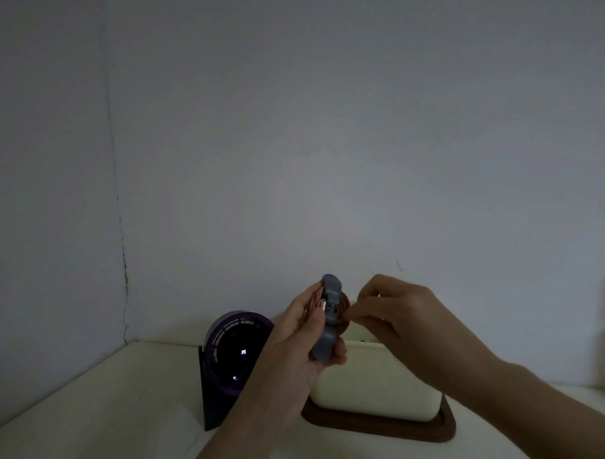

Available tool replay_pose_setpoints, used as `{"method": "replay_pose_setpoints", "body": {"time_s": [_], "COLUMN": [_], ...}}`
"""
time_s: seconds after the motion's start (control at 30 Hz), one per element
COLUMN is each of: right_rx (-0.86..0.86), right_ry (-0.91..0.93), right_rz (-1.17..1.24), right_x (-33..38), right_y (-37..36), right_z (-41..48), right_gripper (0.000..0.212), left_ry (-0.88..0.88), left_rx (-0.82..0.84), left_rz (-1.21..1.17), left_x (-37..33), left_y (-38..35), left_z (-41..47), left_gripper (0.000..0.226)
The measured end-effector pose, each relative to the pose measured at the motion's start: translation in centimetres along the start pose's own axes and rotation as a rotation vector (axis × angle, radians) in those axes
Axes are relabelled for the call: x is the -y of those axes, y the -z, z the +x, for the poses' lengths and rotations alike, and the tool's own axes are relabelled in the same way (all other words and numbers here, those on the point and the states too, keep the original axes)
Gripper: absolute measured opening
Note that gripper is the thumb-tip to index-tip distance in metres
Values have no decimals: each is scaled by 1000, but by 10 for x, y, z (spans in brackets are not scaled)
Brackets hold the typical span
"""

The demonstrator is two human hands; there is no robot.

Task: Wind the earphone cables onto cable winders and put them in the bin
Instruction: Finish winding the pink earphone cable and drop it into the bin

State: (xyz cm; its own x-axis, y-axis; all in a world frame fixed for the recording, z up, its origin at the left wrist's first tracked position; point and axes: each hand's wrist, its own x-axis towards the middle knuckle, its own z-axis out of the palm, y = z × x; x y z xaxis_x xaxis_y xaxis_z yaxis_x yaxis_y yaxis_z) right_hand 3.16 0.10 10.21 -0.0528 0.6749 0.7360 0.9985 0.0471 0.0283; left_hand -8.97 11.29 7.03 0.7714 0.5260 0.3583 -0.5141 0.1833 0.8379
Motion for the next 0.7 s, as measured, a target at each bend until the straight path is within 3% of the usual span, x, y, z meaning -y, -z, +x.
{"method": "replay_pose_setpoints", "body": {"time_s": [0.13,0.23,0.37,0.5,0.7], "right_rx": [97,132,132,150,158], "right_ry": [5,-142,-248,-260,-242], "right_rz": [-20,30,120,96,45], "right_x": [-1,0,1,7,19], "right_y": [17,29,39,43,35], "right_z": [11,17,23,25,24], "right_gripper": [14,3,24,7,3], "left_ry": [62,88,58,31,2], "left_rx": [68,140,231,252,294], "left_rz": [2,32,214,477,697], "left_x": [-3,-6,-6,-4,-6], "left_y": [4,6,8,13,8], "left_z": [-3,-7,-8,-7,-7], "left_gripper": [41,41,35,40,43]}}
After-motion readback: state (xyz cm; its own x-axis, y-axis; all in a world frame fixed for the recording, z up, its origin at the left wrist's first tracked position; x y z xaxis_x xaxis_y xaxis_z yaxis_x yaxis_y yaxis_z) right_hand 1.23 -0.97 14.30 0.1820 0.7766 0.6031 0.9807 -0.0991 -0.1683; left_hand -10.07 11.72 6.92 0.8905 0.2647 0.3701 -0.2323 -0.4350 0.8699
